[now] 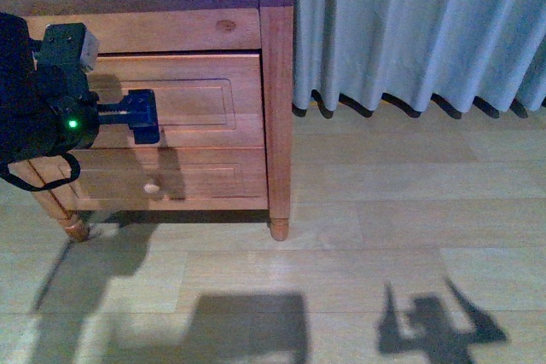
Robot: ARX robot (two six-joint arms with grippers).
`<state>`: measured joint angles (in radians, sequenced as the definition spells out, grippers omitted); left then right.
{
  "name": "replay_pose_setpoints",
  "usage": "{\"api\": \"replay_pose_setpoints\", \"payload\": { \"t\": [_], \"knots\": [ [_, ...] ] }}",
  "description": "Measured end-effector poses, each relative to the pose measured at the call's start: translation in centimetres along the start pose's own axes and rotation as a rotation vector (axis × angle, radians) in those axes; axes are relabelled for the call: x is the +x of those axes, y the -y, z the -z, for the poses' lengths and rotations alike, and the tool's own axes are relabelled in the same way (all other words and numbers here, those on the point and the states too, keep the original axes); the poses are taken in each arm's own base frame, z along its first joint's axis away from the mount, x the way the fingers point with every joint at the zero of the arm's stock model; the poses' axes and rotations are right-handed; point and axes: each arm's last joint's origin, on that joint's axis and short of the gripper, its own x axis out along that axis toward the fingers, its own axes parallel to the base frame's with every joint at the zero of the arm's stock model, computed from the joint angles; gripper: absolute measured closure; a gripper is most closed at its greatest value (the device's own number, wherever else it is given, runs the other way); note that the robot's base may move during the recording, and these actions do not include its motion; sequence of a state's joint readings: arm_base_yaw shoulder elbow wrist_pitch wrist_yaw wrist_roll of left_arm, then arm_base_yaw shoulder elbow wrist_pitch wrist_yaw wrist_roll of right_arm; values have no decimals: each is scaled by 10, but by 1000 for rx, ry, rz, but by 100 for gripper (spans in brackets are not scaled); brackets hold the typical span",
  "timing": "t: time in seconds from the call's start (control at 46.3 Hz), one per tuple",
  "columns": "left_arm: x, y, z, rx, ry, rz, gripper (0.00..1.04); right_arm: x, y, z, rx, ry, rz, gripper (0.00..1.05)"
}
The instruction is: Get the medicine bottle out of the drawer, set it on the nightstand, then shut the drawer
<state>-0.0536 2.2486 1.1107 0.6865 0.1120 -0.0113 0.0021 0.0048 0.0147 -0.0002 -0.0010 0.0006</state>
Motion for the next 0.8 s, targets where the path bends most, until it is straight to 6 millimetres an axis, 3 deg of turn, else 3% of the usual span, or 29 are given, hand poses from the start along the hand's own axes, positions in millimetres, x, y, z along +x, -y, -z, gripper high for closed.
{"api": "replay_pose_setpoints", "payload": {
  "t": [0.8],
  "knots": [
    [17, -2, 5, -17, 19, -37, 6, 0, 0, 0, 0, 0, 1, 7]
  ]
}}
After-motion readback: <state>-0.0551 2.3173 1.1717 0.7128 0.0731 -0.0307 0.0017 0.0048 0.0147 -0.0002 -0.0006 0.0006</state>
